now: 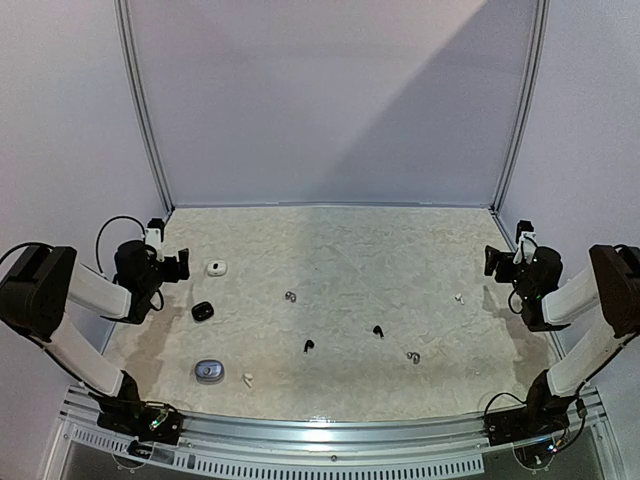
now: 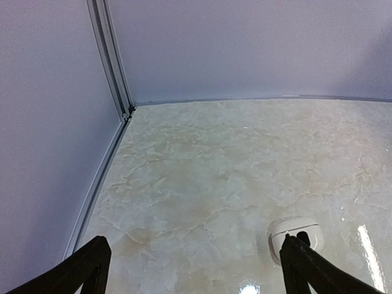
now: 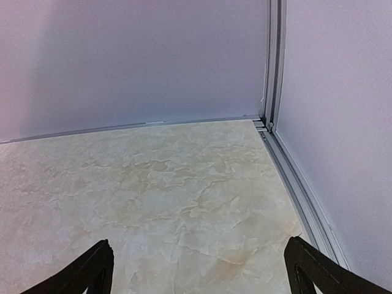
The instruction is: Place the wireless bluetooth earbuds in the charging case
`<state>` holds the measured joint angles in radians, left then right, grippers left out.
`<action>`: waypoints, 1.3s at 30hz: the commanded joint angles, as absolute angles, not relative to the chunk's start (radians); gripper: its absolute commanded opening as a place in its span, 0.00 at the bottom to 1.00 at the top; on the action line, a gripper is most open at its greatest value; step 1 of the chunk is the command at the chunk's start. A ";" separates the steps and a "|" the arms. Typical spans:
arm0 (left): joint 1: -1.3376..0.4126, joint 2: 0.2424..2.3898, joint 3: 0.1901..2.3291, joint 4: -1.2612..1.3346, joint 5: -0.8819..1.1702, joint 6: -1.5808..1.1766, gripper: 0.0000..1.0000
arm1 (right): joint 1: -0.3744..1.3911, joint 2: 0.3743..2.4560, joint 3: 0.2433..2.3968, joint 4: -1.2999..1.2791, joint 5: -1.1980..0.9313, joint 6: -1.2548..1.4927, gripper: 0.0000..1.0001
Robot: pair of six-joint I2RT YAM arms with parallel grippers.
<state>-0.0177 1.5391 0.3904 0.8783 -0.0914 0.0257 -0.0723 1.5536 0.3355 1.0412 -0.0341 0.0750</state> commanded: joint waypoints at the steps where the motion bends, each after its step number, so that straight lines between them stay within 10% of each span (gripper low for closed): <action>1: -0.025 1.554 0.405 0.888 -0.099 0.034 0.99 | -0.075 1.563 0.339 1.061 -0.016 0.087 0.99; 8: -0.024 1.518 0.428 0.830 -0.028 0.061 0.99 | -0.075 1.403 0.468 0.692 -0.040 0.083 0.99; 16: -0.027 1.477 1.024 -0.146 0.360 0.295 0.99 | -0.066 1.250 0.651 0.359 -0.218 0.257 0.99; 27: -0.087 2.194 2.176 -1.558 0.317 0.991 0.99 | 0.284 1.271 0.840 -0.055 -0.010 0.320 0.99; 39: -0.104 2.320 2.115 -1.369 0.063 1.225 0.98 | 0.570 1.370 0.901 -0.085 0.096 0.301 0.99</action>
<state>-0.0891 2.2932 2.1067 -1.2999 0.1272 1.1385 0.5060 1.3220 0.8631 -0.0616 0.0414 0.3058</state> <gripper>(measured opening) 0.983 0.988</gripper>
